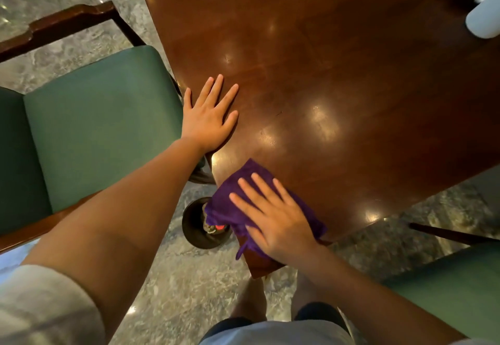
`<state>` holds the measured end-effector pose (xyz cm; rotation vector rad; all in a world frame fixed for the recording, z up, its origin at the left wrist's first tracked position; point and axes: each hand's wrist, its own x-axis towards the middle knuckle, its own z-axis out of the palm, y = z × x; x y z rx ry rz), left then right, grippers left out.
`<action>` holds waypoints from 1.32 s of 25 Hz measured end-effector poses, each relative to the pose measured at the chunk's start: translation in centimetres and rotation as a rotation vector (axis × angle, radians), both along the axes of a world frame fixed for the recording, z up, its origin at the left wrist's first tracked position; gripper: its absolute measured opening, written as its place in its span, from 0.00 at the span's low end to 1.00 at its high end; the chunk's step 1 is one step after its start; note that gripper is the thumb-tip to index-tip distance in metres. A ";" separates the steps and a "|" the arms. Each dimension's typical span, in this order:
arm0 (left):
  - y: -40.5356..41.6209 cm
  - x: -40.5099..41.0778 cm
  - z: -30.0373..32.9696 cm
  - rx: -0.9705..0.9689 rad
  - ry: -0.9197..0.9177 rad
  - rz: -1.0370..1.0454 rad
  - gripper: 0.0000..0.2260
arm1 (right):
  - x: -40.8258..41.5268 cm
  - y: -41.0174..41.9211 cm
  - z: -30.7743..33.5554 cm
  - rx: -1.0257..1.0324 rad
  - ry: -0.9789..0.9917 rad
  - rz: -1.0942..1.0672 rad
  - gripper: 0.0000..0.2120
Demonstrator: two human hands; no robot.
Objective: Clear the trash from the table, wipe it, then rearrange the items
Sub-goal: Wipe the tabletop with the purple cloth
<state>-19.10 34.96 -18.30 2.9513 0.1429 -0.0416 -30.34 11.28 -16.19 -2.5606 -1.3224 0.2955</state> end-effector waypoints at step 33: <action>0.6 0.2 0.3 0.013 0.054 -0.048 0.24 | 3.2 4.6 1.0 -0.065 0.003 -0.409 0.30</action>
